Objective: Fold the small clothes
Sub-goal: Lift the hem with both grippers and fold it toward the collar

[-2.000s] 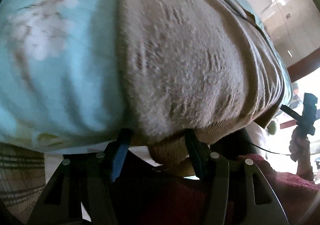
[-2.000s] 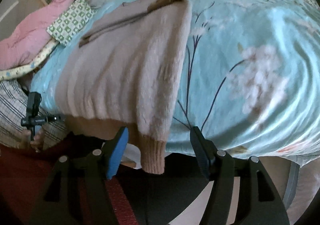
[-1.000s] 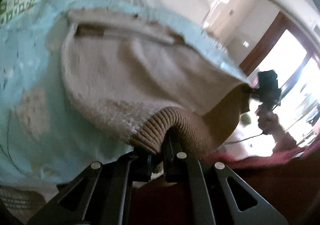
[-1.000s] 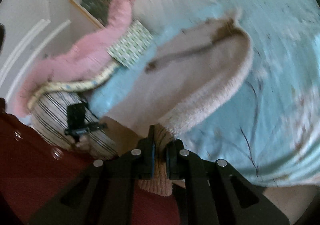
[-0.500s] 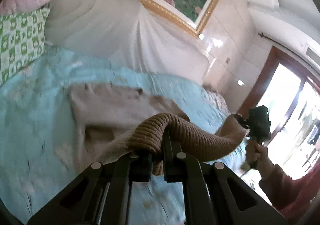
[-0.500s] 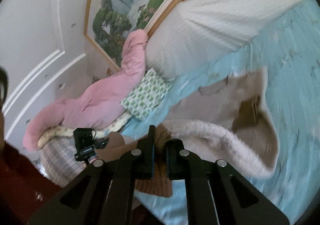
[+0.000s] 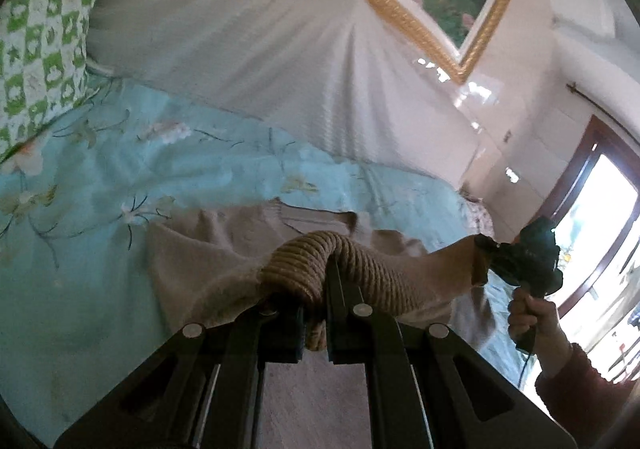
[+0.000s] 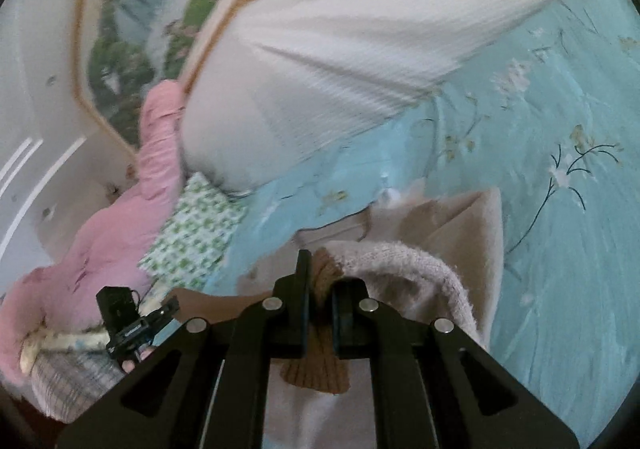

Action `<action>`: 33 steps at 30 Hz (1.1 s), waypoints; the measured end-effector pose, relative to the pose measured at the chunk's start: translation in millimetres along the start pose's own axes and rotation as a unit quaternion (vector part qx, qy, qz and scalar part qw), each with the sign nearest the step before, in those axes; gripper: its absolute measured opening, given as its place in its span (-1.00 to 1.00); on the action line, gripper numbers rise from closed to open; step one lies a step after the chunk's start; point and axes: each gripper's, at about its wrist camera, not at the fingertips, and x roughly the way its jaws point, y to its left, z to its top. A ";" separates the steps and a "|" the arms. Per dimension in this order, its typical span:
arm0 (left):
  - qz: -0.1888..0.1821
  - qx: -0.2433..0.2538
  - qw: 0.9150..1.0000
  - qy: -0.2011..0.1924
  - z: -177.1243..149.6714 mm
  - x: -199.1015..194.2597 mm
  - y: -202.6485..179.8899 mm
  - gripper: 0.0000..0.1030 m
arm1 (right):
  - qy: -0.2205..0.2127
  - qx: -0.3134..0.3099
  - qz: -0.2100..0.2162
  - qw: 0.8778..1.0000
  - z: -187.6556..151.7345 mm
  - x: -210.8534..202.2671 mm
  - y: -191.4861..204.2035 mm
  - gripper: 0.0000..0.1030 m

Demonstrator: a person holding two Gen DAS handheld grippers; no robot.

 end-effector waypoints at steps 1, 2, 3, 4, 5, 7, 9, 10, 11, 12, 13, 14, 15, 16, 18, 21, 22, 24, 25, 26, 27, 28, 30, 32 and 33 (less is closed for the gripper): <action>0.005 -0.004 1.000 0.006 3.2 8.8 5.9 -0.90 | 0.000 0.005 -0.008 1.000 3.9 6.4 -5.4 -0.83; 0.008 -0.007 1.000 0.011 4.6 15.8 10.6 -0.90 | 0.002 0.010 -0.016 1.000 7.0 12.2 -10.6 -0.83; 0.016 -0.012 1.000 0.019 7.5 27.5 18.6 -0.90 | 0.003 0.012 -0.024 1.000 9.1 16.9 -15.7 -0.83; 0.024 -0.015 0.999 0.025 8.5 35.8 24.4 -0.89 | 0.005 0.013 -0.033 0.999 10.8 22.7 -19.9 -0.83; 0.033 -0.022 0.999 0.035 9.5 48.2 33.2 -0.89 | 0.009 0.013 -0.046 0.999 12.0 30.4 -26.1 -0.83; 0.040 -0.037 0.997 0.049 8.4 65.2 46.6 -0.89 | 0.018 0.021 -0.071 0.997 11.5 42.8 -36.4 -0.83; 0.049 -0.049 0.996 0.064 6.0 83.4 59.9 -0.88 | 0.030 0.026 -0.100 0.994 8.5 56.7 -46.6 -0.82; 0.054 -0.053 0.995 0.072 4.8 89.1 64.6 -0.87 | 0.037 0.025 -0.117 0.992 6.8 61.7 -49.2 -0.80; 0.059 -0.062 0.993 0.085 3.0 96.4 71.6 -0.87 | 0.044 0.025 -0.137 0.989 4.6 66.4 -52.4 -0.80; 0.056 -0.068 0.992 0.088 2.6 98.4 74.4 -0.84 | 0.049 0.028 -0.144 0.988 2.8 69.5 -55.7 -0.77; 0.053 -0.075 0.992 0.090 2.8 97.8 76.9 -0.77 | 0.050 0.033 -0.144 0.988 2.2 70.3 -58.3 -0.74; 0.048 -0.083 0.991 0.091 3.2 95.6 80.0 -0.76 | 0.049 0.039 -0.143 0.988 2.0 68.1 -60.5 -0.73; 0.047 -0.086 0.991 0.092 3.5 92.2 81.6 -0.73 | 0.044 0.047 -0.139 0.988 2.9 63.7 -61.8 -0.68; 0.048 -0.088 0.991 0.092 2.9 88.4 82.0 -0.66 | 0.039 0.051 -0.137 0.988 3.4 59.1 -61.4 -0.55; 0.053 -0.088 0.990 0.092 -1.5 74.5 79.0 -0.50 | 0.018 0.056 -0.137 0.989 4.4 41.5 -58.9 -0.25; 0.037 -0.073 0.992 0.095 -14.3 50.0 56.0 -0.48 | -0.006 0.033 -0.140 0.990 1.8 18.1 -43.3 -0.17; 0.027 -0.063 0.993 0.099 -18.7 44.6 46.1 -0.48 | -0.005 0.017 -0.136 0.991 -1.0 13.0 -34.7 -0.17; -0.002 -0.029 0.993 0.113 -33.0 40.2 14.6 -0.35 | 0.016 -0.033 -0.101 0.994 -10.9 16.8 -9.3 -0.16; -0.017 -0.016 0.992 0.122 -38.8 42.1 1.6 -0.25 | 0.053 -0.084 -0.069 0.993 -21.3 29.4 11.0 -0.16; -0.037 0.001 0.989 0.140 -45.8 49.7 -15.4 -0.23 | 0.091 -0.117 -0.056 0.987 -30.3 44.2 23.8 -0.16; -0.056 0.016 0.986 0.159 -51.9 58.9 -30.8 -0.23 | 0.129 -0.145 -0.048 0.980 -40.6 59.5 34.8 -0.16; -0.068 0.028 0.982 0.171 -56.0 65.8 -41.4 -0.23 | 0.172 -0.172 -0.034 0.969 -53.1 76.8 46.2 -0.16; -0.061 0.064 0.977 0.194 -61.6 83.4 -58.9 -0.23 | 0.250 -0.217 -0.010 0.943 -75.1 107.9 62.6 -0.16; -0.038 0.080 0.975 0.202 -58.6 97.0 -58.6 -0.24 | 0.275 -0.253 -0.029 0.927 -81.5 127.9 66.2 -0.16; -0.033 0.071 0.976 0.204 -52.2 103.9 -50.2 -0.24 | 0.278 -0.248 -0.032 0.928 -78.5 134.0 61.9 -0.16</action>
